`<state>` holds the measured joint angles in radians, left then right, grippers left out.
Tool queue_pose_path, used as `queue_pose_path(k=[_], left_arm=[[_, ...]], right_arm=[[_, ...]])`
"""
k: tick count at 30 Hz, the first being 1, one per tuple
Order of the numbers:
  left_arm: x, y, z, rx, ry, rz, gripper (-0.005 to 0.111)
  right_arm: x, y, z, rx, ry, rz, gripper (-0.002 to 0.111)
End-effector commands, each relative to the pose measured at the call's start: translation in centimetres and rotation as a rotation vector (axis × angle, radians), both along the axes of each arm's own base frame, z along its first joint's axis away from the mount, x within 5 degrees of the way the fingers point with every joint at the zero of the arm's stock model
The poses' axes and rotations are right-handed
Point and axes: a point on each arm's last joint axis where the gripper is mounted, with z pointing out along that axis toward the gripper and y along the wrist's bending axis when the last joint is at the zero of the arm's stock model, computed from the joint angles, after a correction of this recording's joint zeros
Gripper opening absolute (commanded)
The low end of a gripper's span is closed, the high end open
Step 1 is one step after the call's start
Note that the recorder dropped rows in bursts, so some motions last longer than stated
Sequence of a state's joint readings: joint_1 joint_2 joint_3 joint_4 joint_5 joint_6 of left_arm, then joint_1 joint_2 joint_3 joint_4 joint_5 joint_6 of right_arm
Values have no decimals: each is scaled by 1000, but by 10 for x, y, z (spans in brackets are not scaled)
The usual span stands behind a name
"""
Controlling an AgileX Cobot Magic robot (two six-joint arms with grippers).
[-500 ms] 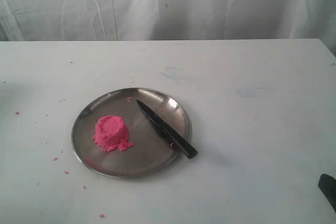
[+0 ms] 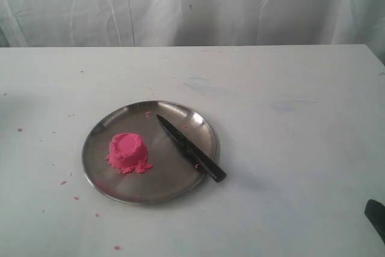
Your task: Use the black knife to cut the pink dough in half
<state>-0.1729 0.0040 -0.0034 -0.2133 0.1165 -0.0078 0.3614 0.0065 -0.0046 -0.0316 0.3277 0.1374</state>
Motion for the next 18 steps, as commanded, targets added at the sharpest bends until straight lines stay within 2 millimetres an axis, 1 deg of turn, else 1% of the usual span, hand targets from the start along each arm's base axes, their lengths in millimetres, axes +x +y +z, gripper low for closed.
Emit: queue_pose_path(k=[1,2,3,5,7,11,14,18], left_arm=[[0,0,0,-1,-10,3,0],[0,0,0,-1,-10,3,0],[0,0,0,-1,-10,3,0],[0,0,0,-1,-10,3,0],[0,0,0,-1,-10,3,0],[0,0,0,-1,-10,3,0],[0,0,0,-1,-10,3,0],[0,0,0,-1,-10,3,0]], right_arm=[[0,-1,1,-27,-38,-2,36],[1,0,5,10,-77,-2,36],[2,1,13,113,-129,-4,36],[1,1,31,465,-211,-19,36],[0,-4,45,673,-304,-30,36],[-6,-13,65,821,-514,-31,36],[-10,-17,73,924,-603,-14,36],[-18,-24,84,974,-758,-5,36]])
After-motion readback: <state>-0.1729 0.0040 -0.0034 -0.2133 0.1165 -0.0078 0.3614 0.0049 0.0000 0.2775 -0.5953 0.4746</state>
